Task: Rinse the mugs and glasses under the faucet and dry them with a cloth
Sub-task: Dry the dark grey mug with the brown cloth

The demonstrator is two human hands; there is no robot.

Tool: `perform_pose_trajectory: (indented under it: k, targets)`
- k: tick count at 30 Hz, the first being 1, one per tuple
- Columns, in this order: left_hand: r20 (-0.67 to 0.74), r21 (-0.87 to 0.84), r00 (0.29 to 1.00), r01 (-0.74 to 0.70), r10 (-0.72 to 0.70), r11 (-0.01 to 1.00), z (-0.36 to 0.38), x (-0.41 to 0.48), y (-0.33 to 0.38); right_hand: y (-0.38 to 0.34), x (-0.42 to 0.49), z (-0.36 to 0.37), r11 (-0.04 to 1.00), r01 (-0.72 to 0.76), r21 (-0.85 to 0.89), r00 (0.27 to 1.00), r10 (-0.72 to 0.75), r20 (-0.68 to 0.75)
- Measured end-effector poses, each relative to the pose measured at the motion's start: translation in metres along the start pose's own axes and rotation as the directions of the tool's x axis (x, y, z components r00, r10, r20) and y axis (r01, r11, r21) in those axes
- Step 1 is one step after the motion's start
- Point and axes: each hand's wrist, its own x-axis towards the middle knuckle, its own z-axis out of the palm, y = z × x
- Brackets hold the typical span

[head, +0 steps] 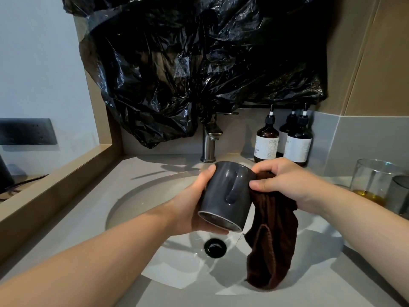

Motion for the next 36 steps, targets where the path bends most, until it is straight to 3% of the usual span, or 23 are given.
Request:
perform_pose_trajectory:
  k: [3, 5, 6, 7, 9, 10, 11, 12, 13, 15, 19, 23, 27, 30, 33, 34, 36]
  targets:
    - [-0.214, 0.373, 0.949, -0.14, 0.232, 0.917, 0.006, 0.001, -0.004, 0.0, 0.004, 0.0, 0.977, -0.07, -0.203, 0.992, 0.047, -0.115]
    - [-0.268, 0.697, 0.821, -0.196, 0.504, 0.69, 0.005, 0.005, -0.005, 0.002, 0.008, -0.001, 0.926, -0.139, -0.352, 0.975, 0.065, -0.214]
    - [-0.227, 0.816, 0.759, -0.194, 0.611, 0.544, 0.004, 0.004, -0.003, 0.003, 0.009, -0.002, 0.896, -0.173, -0.409, 0.964, 0.069, -0.255]
    - [-0.131, 0.907, 0.69, -0.207, 0.712, 0.368, 0.005, 0.001, -0.002, 0.003, 0.01, -0.002, 0.87, -0.198, -0.452, 0.957, 0.073, -0.28]
    - [0.267, 0.951, 0.523, -0.28, 0.81, -0.133, 0.009, 0.0, 0.001, 0.003, 0.012, -0.005, 0.825, -0.235, -0.514, 0.951, 0.085, -0.297]
    - [0.491, 0.871, 0.447, -0.288, 0.748, -0.399, 0.012, 0.002, 0.001, 0.004, 0.013, -0.006, 0.808, -0.245, -0.536, 0.95, 0.09, -0.299]
    - [0.665, 0.744, 0.411, -0.29, 0.623, -0.602, 0.015, 0.004, -0.001, 0.004, 0.014, -0.007, 0.795, -0.251, -0.552, 0.95, 0.091, -0.3]
    - [0.759, 0.633, 0.424, -0.3, 0.494, -0.714, 0.018, 0.007, -0.004, 0.005, 0.014, -0.007, 0.788, -0.254, -0.56, 0.95, 0.093, -0.3]
    - [0.793, 0.564, 0.463, -0.312, 0.397, -0.764, 0.021, 0.008, -0.005, 0.005, 0.014, -0.006, 0.788, -0.252, -0.562, 0.951, 0.092, -0.296]
    - [0.802, 0.494, 0.517, -0.294, 0.298, -0.818, 0.023, 0.009, -0.006, 0.005, 0.013, -0.003, 0.789, -0.231, -0.569, 0.959, 0.084, -0.272]
    - [0.804, 0.408, 0.553, -0.245, 0.219, -0.88, 0.026, 0.001, 0.001, -0.001, 0.009, 0.004, 0.756, -0.17, -0.632, 0.98, 0.064, -0.188]
    - [0.71, 0.327, 0.694, -0.176, 0.118, -0.929, 0.033, -0.002, 0.0, -0.008, 0.004, 0.007, 0.733, -0.135, -0.667, 0.99, 0.065, -0.129]
    - [0.628, 0.334, 0.777, -0.208, 0.052, -0.919, 0.043, -0.006, -0.005, -0.011, 0.004, 0.011, 0.684, -0.109, -0.721, 0.994, 0.057, -0.096]
    - [0.532, 0.466, 0.844, -0.226, 0.067, -0.855, 0.045, -0.006, -0.006, -0.008, 0.004, 0.011, 0.706, -0.088, -0.703, 0.996, 0.039, -0.085]
    - [0.427, 0.733, 0.882, -0.21, 0.198, -0.647, 0.041, -0.006, -0.009, 0.002, 0.006, 0.009, 0.844, -0.051, -0.534, 0.993, -0.012, -0.114]
    - [0.347, 0.843, 0.905, -0.186, 0.247, -0.505, 0.04, -0.007, -0.009, 0.005, 0.009, 0.008, 0.882, -0.042, -0.469, 0.982, -0.05, -0.181]
    - [0.137, 0.99, 0.929, -0.117, 0.345, -0.079, 0.037, -0.007, -0.008, 0.01, 0.013, 0.003, 0.918, -0.04, -0.395, 0.925, -0.115, -0.361]
